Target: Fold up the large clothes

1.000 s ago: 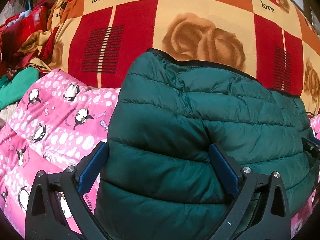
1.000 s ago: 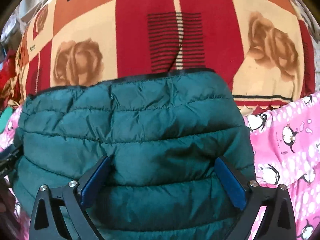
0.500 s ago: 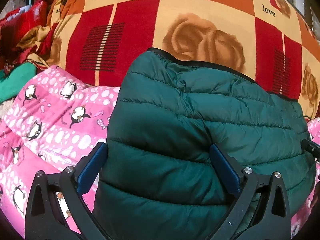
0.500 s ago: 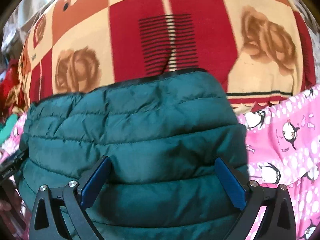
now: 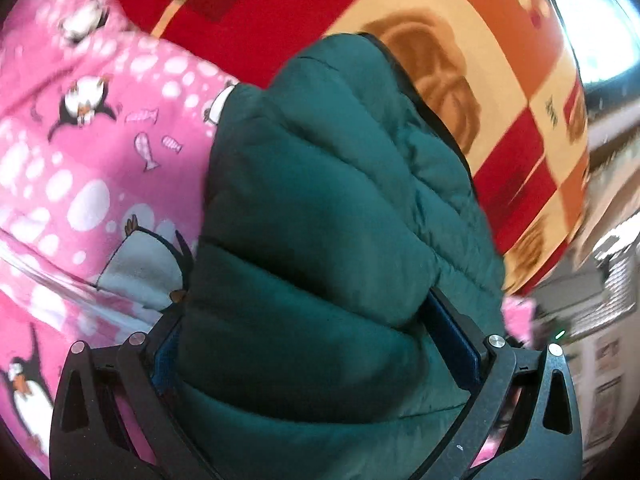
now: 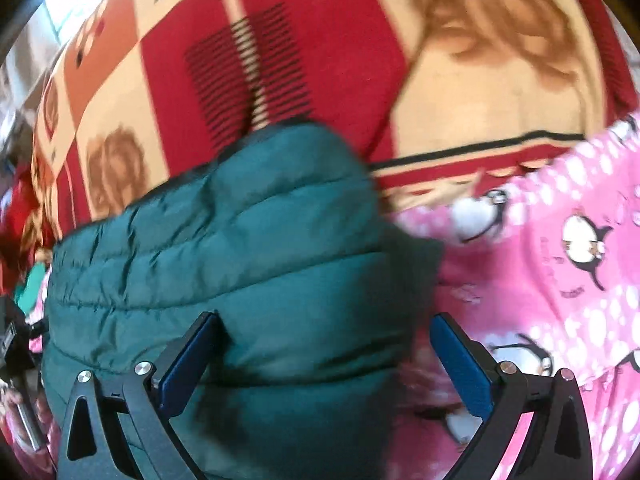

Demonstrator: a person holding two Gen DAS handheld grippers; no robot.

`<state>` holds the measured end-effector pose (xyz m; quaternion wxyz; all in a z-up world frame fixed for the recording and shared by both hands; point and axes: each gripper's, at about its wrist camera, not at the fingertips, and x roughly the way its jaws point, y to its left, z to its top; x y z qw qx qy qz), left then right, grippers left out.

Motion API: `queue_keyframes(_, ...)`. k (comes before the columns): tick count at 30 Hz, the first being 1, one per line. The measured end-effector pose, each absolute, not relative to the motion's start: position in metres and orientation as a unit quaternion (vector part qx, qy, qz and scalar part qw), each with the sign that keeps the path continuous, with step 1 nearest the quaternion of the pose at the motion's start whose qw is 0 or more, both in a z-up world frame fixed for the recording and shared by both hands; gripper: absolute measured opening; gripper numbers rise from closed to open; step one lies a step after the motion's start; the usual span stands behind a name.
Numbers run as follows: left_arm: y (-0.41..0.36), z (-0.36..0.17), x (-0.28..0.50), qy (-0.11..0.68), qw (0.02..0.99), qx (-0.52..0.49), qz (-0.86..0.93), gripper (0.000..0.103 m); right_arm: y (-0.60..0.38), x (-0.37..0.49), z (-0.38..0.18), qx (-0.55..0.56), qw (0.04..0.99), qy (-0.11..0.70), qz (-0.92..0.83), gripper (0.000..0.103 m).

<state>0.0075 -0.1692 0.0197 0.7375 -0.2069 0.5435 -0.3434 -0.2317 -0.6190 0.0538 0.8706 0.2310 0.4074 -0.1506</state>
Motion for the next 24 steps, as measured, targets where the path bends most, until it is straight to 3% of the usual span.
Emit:
queue_keyframes(9, -0.189, 0.023, 0.001, 0.521, 0.760, -0.169, -0.349, 0.103, -0.638, -0.215, 0.008, 0.348, 0.837, 0.422, -0.021, 0.103)
queue_keyframes(11, -0.190, 0.022, -0.001, 0.521, 0.761, -0.160, -0.353, 0.102, -0.625, -0.216, 0.016, 0.323, 0.847, 0.422, -0.017, 0.091)
queue_keyframes(12, -0.189, 0.022, -0.004, 0.520, 0.761, -0.156, -0.355, 0.099, -0.616, -0.218, 0.023, 0.313, 0.854, 0.415, -0.010, 0.073)
queue_keyframes(13, -0.187, 0.023, -0.005, 0.515, 0.763, -0.157, -0.358, 0.085, -0.612, -0.220, 0.029, 0.308, 0.859, 0.409, -0.008, 0.061)
queue_keyframes(16, -0.185, 0.038, -0.018, 0.489, 0.779, -0.146, -0.364, 0.054, -0.599, -0.235, 0.049, 0.303, 0.869, 0.391, -0.012, 0.041)
queue_keyframes(17, -0.185, 0.045, -0.022, 0.481, 0.784, -0.141, -0.366, 0.045, -0.598, -0.239, 0.054, 0.311, 0.870, 0.382, -0.010, 0.039)
queue_keyframes(19, -0.181, 0.062, -0.032, 0.467, 0.790, -0.138, -0.373, 0.037, -0.593, -0.255, 0.070, 0.334, 0.873, 0.356, -0.001, 0.035)
queue_keyframes(24, -0.153, 0.093, -0.066, 0.484, 0.769, -0.153, -0.388, 0.033, -0.568, -0.296, 0.110, 0.358, 0.874, 0.327, 0.023, 0.035)
